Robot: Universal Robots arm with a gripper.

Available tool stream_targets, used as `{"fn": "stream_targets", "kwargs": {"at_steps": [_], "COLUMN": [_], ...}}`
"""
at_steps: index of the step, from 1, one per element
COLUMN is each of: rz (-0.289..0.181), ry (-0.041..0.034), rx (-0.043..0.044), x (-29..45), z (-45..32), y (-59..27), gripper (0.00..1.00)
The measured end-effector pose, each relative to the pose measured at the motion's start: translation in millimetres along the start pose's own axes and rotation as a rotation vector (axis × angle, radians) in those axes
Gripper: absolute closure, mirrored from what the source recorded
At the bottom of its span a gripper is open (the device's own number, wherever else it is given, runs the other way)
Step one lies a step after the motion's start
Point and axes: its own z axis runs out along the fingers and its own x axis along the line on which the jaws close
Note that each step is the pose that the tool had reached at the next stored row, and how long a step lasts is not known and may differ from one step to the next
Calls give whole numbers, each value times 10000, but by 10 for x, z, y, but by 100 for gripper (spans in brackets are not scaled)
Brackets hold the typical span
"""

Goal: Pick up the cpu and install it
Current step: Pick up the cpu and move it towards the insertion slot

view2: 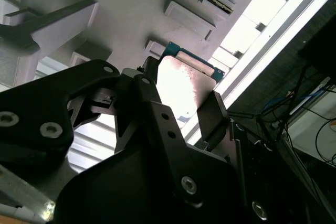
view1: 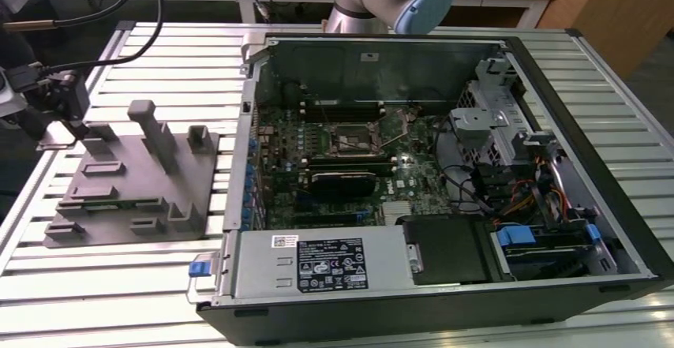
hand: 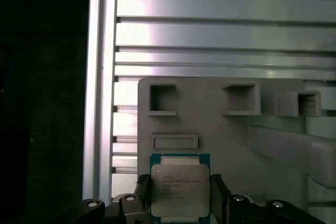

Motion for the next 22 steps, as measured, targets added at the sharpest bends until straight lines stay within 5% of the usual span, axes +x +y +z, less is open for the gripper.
{"fn": "stream_targets", "kwargs": {"at_steps": [22], "rz": [0], "ry": [-1], "rx": [0], "x": [0], "z": [-52], "y": [3], "gripper": [46]}}
